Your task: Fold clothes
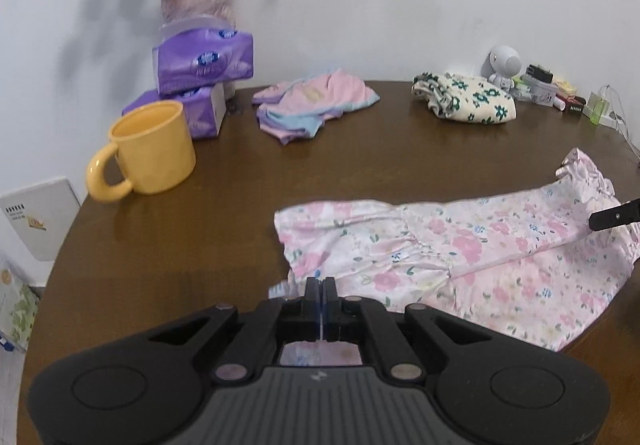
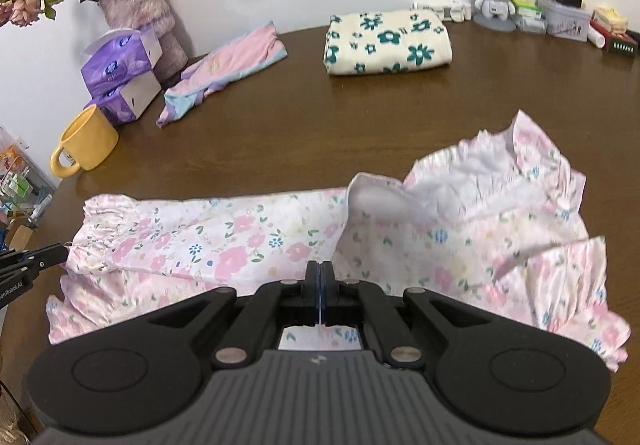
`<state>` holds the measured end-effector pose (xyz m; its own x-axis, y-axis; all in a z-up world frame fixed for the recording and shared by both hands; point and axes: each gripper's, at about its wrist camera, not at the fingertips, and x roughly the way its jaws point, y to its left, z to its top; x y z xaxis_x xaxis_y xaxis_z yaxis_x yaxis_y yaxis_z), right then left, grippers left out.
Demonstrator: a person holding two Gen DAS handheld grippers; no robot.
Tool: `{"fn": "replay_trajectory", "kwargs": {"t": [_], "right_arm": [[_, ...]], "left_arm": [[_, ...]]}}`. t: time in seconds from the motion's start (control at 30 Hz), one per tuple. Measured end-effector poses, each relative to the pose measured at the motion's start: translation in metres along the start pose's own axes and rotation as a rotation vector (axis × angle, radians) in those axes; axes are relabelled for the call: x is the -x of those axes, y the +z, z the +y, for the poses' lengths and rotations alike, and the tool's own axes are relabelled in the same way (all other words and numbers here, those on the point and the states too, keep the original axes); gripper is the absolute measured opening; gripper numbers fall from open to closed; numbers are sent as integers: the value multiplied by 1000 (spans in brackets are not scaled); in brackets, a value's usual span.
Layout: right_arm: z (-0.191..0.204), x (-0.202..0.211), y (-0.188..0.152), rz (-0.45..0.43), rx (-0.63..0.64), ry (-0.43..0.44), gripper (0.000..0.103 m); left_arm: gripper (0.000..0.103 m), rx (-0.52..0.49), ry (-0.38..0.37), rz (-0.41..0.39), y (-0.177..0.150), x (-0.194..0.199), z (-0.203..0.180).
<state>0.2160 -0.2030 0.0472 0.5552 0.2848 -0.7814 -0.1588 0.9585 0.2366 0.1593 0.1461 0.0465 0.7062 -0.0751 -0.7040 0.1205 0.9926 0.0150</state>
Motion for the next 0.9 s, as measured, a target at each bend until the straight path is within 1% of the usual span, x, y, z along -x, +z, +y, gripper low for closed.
{"fn": "replay_trajectory", "kwargs": {"t": [0.13, 0.3, 0.33, 0.4, 0.5, 0.57, 0.63, 0.67, 0.7, 0.73, 0.77, 0.83, 0.9], "right_arm": [[-1, -7, -8, 6, 9, -12, 0], [-5, -15, -15, 20, 4, -9, 0], [-6, -16, -16, 21, 3, -7, 0], [-6, -16, -18, 19, 0, 4, 0], [-8, -10, -16, 2, -25, 37, 1], [-10, -5, -15, -15, -44, 59, 3], [-11, 0, -13, -43, -55, 73, 7], [-10, 1, -12, -51, -55, 77, 8], [-10, 2, -11, -55, -59, 78, 11], [-10, 0, -10, -55, -64, 76, 14], [-10, -2, -9, -53, -66, 74, 16], [-10, -7, -8, -47, -72, 66, 24], [-11, -13, -7, -40, -84, 65, 28]], "left_arm": [[0, -2, 5, 14, -4, -5, -1], [1, 7, -17, 19, -4, -6, 2], [2, 14, -27, 23, -4, -5, 3], [8, 36, -49, 25, -2, -3, 6], [10, 50, -71, 3, 1, 3, 8], [19, 55, -77, 2, 3, 4, 6], [24, 71, -85, 10, 6, 2, 6], [24, 83, -92, 16, 7, 0, 6], [24, 97, -100, 24, 8, -2, 6], [25, 112, -107, 31, 9, -4, 6], [28, 127, -110, 38, 10, -6, 7], [31, 159, -114, 48, 12, -11, 9], [31, 191, -124, 53, 12, -15, 12]]}}
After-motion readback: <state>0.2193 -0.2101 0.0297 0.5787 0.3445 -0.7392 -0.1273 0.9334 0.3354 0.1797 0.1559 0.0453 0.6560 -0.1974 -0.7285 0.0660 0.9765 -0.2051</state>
